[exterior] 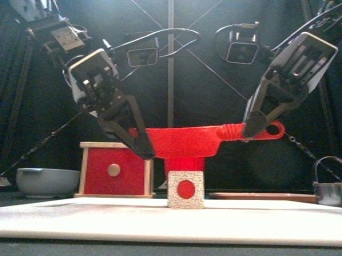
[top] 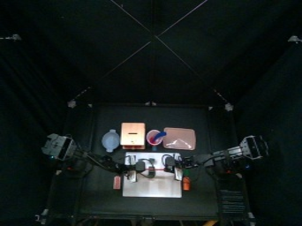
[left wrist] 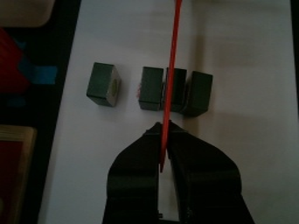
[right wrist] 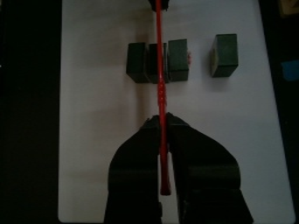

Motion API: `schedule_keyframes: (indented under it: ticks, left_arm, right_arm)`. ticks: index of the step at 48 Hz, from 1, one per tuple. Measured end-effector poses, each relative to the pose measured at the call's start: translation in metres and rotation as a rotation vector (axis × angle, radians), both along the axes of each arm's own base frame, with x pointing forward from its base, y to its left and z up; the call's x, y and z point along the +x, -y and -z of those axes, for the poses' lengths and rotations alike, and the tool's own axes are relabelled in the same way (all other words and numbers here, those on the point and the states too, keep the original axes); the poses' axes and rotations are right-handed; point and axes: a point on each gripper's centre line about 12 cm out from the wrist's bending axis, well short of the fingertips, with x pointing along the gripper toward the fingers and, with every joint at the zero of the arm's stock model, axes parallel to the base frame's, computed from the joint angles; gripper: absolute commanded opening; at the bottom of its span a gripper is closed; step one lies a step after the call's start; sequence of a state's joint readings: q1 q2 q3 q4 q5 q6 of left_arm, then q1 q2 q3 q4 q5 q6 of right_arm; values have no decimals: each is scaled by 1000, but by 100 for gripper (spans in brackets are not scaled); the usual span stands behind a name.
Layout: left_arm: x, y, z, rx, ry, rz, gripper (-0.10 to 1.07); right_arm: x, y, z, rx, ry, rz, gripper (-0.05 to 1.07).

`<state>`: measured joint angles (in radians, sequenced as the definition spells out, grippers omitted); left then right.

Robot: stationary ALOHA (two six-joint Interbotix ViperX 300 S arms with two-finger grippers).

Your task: Cut sushi roll

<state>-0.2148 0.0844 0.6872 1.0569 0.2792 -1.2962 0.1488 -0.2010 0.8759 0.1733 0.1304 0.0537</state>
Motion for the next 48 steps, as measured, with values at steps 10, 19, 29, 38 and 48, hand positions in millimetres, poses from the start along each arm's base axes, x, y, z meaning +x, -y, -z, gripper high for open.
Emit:
schedule_keyframes:
  ticks: [10,19,29,38,48]
  left_arm:
    - [0,0,7,-3,-18,-6,46]
    - [-13,-8,24,8,-81,-36,46]
    - [-13,-8,24,10,-80,-36,46]
    - [-12,-8,19,11,-68,-36,46]
    - [-12,-11,-6,24,-6,-45,47]
  right_arm:
    - [0,0,7,-4,-23,-1,35]
    - [-8,-6,20,-11,-77,-25,35]
    - [-7,-6,19,-16,-72,-30,35]
    - [-4,-4,10,-28,-40,-36,35]
    - [-1,2,3,-45,-16,-34,35]
